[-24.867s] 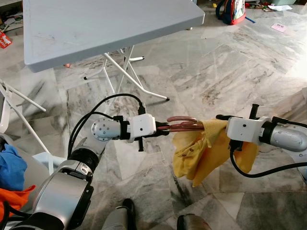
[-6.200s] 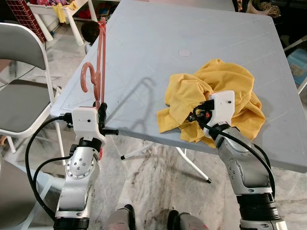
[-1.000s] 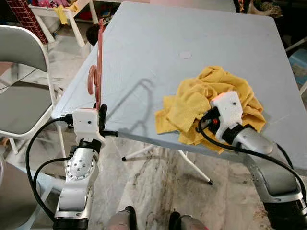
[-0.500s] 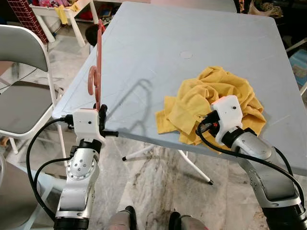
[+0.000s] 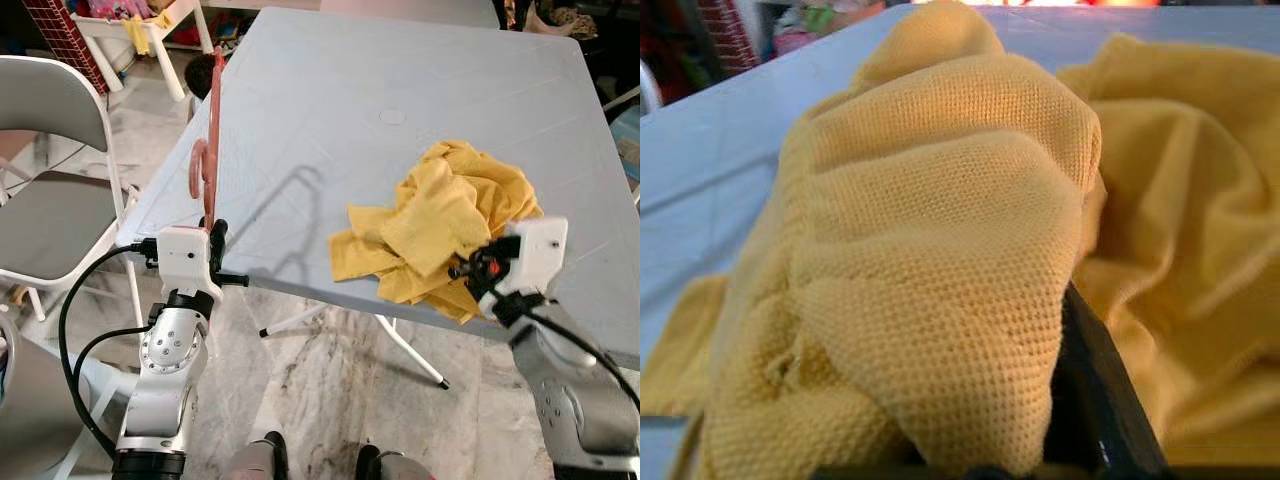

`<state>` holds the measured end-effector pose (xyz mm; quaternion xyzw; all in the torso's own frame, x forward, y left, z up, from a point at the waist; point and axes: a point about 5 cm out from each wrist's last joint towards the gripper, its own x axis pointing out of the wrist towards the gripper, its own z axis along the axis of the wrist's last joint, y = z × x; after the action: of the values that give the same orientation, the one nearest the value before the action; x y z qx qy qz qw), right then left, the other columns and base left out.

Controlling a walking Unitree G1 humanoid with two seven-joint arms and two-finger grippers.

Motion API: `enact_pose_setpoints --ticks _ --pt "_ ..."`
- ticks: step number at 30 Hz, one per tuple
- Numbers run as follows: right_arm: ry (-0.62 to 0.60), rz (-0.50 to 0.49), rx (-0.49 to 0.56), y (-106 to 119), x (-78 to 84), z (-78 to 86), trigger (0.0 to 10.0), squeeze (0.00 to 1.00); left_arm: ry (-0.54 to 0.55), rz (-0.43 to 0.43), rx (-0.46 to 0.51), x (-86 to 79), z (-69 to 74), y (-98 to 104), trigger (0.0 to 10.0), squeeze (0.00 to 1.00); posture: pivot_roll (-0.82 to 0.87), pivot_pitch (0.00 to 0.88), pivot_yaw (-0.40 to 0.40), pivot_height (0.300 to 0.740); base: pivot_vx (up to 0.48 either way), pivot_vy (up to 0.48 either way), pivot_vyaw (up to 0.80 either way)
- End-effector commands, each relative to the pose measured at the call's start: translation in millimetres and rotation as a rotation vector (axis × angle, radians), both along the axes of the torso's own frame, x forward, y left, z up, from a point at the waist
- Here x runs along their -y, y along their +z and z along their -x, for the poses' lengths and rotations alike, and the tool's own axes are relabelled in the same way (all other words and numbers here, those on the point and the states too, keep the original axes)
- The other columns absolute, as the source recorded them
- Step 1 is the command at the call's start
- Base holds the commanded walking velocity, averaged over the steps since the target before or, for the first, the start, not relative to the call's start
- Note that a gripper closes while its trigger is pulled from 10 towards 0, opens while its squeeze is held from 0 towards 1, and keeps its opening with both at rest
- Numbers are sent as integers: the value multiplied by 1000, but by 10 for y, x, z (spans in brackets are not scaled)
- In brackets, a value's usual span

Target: Hang hanger

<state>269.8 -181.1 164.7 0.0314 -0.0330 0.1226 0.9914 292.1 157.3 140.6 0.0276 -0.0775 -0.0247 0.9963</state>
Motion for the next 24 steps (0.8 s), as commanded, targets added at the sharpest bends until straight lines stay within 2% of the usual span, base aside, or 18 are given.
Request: enact_pose_setpoints --ticks 1,2,3,4,9,12,15,23,24 --pt "-14 1 40 69 -23 69 10000 0 0 -6 -64 -20 10 -124 10000 0 -60 172 39 740 0 0 0" --pt "-7 13 45 59 -45 98 10000 0 1 -6 -64 -21 14 -125 10000 0 -59 172 34 740 0 0 0" --pt "-8 22 48 46 -68 123 10000 314 2 -6 -63 -20 17 -128 10000 0 -59 172 34 740 0 0 0" --pt "-14 1 46 32 -93 139 10000 1000 5 -4 -65 -21 22 -134 10000 0 -60 172 29 740 0 0 0" --pt "-89 -21 77 40 -182 137 10000 1000 13 5 -67 -20 30 -152 10000 0 -65 169 23 740 0 0 0" --pt "-85 -5 88 53 -224 129 10000 1000 11 7 -67 -8 24 -152 10000 0 -72 168 23 740 0 0 0" --pt "-6 51 123 105 -347 114 10000 1000 -3 7 -67 23 10 -152 10000 0 -77 168 22 740 0 0 0" --pt "136 178 140 142 -432 93 10000 1000 0 7 -67 19 13 -155 10000 0 -74 167 20 740 0 0 0" --pt "154 245 160 162 -423 79 10000 1000 4 7 -67 12 16 -156 10000 0 -74 167 20 740 0 0 0"
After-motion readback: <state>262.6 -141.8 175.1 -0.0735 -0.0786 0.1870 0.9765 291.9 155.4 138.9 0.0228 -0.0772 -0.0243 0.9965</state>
